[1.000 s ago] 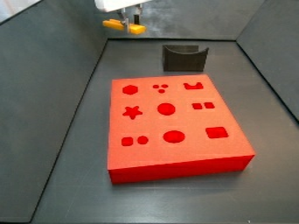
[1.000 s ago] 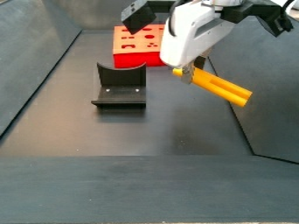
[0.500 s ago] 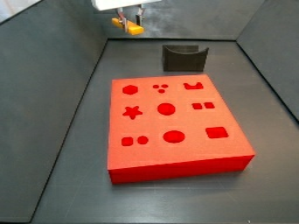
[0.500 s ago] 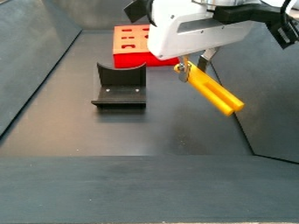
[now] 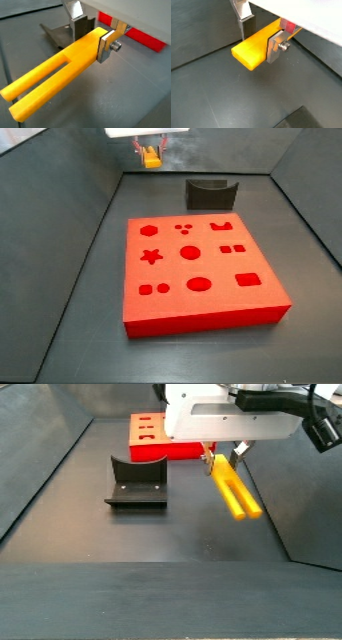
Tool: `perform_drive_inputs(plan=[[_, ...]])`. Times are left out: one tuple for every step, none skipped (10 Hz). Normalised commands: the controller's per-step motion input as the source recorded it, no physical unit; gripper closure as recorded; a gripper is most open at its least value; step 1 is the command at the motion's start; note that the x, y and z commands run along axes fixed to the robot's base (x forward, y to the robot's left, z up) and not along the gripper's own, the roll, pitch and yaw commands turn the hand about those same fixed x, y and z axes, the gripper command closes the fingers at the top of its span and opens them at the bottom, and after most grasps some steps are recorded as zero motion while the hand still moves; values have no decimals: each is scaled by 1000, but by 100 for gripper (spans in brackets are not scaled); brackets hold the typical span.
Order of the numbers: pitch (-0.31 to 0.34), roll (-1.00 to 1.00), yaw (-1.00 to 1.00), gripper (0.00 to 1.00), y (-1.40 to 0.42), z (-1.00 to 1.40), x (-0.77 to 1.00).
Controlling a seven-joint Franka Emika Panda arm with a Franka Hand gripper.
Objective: Pick up the square-circle object. Move up. Rotate the square-circle object. Place the square-circle object on the fixture. Regrasp the square-circle object. Move to above the board. Insert the square-circle object.
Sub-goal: Rotate the square-circle object.
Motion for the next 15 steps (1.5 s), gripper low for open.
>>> perform_drive_inputs(plan=[[-57, -35, -690, 100, 21, -13, 26], [-57, -35, -470, 100, 21, -14, 25], [-56, -35, -311, 100, 21, -15, 24], [0, 0, 0, 100, 0, -1000, 0], [-7, 0, 44, 100, 1, -1000, 7], [-33, -11, 40, 100, -3, -1000, 25], [-38, -24, 37, 100, -6, -1000, 28], [-48, -51, 28, 100, 1, -1000, 39], [-54, -72, 23, 100, 4, -991, 46], [-62, -90, 20, 100, 5, -881, 45], [-79, -103, 18, 100, 4, -774, 39], [-95, -121, 16, 100, 6, -643, 36], [-100, -134, 17, 100, 9, -556, 34], [-113, -147, 16, 100, 10, -450, 34], [-119, -152, 17, 100, 11, -401, 31]])
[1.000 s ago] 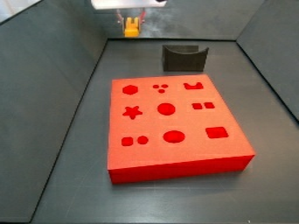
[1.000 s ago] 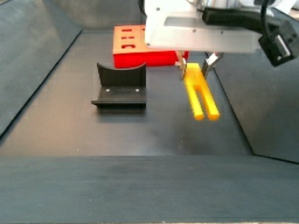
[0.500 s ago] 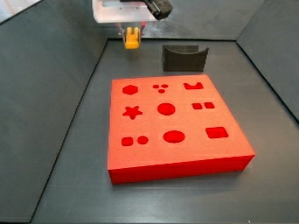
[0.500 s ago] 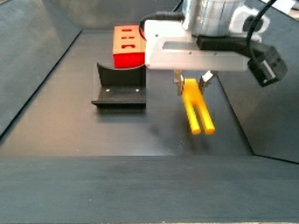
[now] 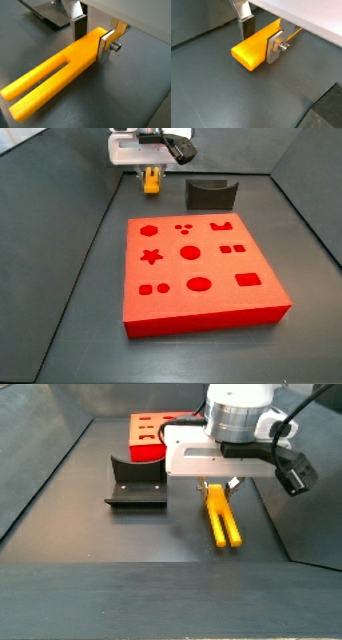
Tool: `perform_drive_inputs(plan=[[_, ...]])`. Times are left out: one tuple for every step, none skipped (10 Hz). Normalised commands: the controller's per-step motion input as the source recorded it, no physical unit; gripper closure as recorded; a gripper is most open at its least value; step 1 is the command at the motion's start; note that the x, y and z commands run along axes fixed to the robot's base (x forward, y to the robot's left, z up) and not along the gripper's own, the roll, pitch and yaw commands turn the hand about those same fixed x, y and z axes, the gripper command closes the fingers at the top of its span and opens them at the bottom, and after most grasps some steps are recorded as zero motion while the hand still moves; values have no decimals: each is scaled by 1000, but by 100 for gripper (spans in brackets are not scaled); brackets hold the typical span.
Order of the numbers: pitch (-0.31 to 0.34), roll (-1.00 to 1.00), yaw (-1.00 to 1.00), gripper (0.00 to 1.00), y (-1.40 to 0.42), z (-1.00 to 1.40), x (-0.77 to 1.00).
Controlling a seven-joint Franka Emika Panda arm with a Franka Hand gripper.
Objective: Pick up the square-circle object. Move up. Rotate the square-circle object. Place the square-circle object on the fixture. Regrasp the square-circle object. Move to above the board. Insert the square-circle object.
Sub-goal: Rotate the square-circle object.
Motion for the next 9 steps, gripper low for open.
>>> perform_drive_inputs(plan=[[-130, -160, 13, 100, 12, -310, 28], [-138, -163, 12, 100, 12, -266, 26], [0, 0, 0, 0, 0, 0, 0], [0, 0, 0, 0, 0, 1000, 0], [4, 0, 0, 0, 0, 1000, -1], [47, 10, -5, 0, 3, 1000, -15], [67, 16, -8, 0, 4, 1000, -11], [100, 36, -12, 0, 6, 1000, -10], [110, 48, -13, 0, 6, 1000, -9]])
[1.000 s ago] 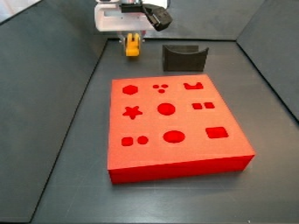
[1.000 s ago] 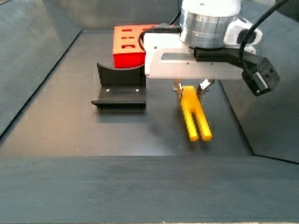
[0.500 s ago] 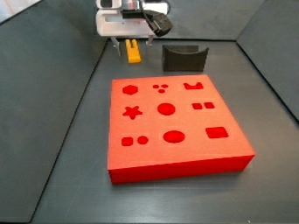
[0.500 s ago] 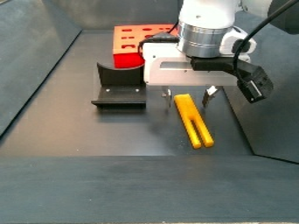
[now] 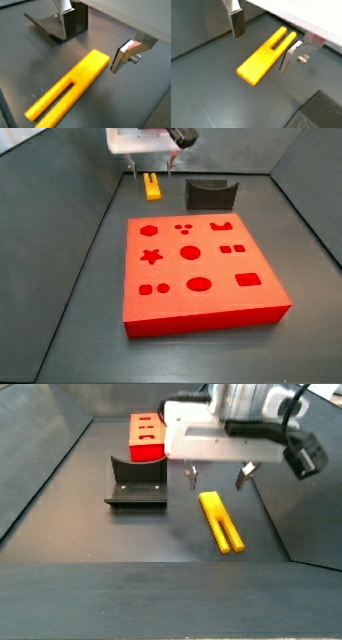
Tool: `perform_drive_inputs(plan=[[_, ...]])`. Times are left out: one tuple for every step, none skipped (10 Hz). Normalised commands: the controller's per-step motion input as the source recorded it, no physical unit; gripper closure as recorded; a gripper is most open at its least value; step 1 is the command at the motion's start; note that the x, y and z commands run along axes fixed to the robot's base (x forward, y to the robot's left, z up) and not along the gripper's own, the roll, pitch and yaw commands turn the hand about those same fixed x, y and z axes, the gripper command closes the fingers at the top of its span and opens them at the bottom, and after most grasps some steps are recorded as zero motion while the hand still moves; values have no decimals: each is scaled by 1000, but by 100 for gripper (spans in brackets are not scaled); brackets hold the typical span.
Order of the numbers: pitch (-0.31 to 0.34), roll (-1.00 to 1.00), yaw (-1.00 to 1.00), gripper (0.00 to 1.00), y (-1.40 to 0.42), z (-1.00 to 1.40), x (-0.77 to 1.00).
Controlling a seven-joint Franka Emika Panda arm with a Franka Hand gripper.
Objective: Pick up the square-circle object. Move up. Rotate the square-circle object. Place the square-circle object on the fixture. Regrasp the square-circle object. Move to above the board. Insert the square-circle object.
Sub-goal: Rotate the square-circle object.
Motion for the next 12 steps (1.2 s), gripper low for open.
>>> perform_drive_inputs(plan=[[121, 77, -10, 0, 5, 1000, -16], [126, 94, -2, 0, 0, 1000, -20], [134, 115, 10, 0, -4, 846, -19], [138, 127, 13, 0, -3, 767, -16], [0, 0, 1000, 0, 0, 0, 0], [0, 1, 1000, 0, 1, -74, -1], [3, 2, 1000, 0, -4, -218, -14], [3, 2, 1000, 0, 3, -211, 24], [2, 1, 1000, 0, -8, -127, 30], [3, 0, 1000, 0, -8, -92, 26], [3, -1, 1000, 0, -10, -58, 18], [3, -1, 1000, 0, -9, -51, 18]])
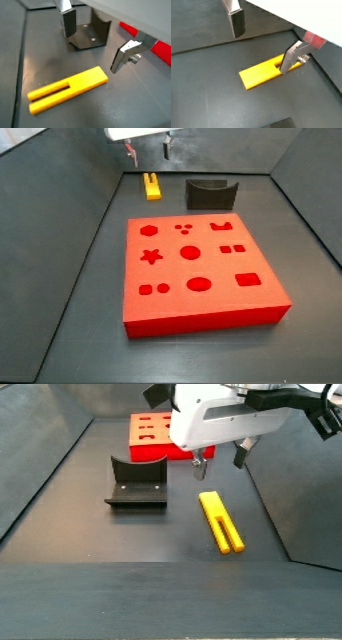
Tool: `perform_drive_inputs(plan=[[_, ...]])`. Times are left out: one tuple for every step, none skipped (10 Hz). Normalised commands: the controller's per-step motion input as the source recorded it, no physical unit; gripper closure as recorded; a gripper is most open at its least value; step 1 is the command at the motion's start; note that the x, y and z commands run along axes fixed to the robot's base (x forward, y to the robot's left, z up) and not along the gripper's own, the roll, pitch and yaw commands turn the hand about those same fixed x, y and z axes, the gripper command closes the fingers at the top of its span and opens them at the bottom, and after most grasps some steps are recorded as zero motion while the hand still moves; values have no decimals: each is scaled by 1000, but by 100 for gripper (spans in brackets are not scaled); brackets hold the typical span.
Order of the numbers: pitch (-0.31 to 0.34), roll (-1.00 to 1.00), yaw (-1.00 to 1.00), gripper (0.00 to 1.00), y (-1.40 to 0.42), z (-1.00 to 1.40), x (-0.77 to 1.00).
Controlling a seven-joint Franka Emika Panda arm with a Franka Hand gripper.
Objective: Pick up the square-circle object. Move up. Rotate the square-circle object. Place the square-circle object on the fixture. Regrasp the square-circle object. Move to above the board. Insert the square-circle object.
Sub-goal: Rotate the square-circle object.
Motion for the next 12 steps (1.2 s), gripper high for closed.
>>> perform_drive_inputs(plan=[[4, -1, 1000, 0, -9, -48, 18], [4, -2, 1000, 0, -9, -46, 17], [4, -2, 1000, 0, -9, -42, 17], [4, -2, 1000, 0, -9, -42, 17], [4, -2, 1000, 0, -9, -40, 17], [4, -2, 1000, 0, -8, -40, 17], [4, -2, 1000, 0, -9, -40, 17], [4, -2, 1000, 0, -8, -40, 17], [5, -2, 1000, 0, -8, -39, 17], [5, -2, 1000, 0, -8, -39, 17], [5, -2, 1000, 0, -8, -39, 17], [5, -2, 1000, 0, -8, -39, 17]])
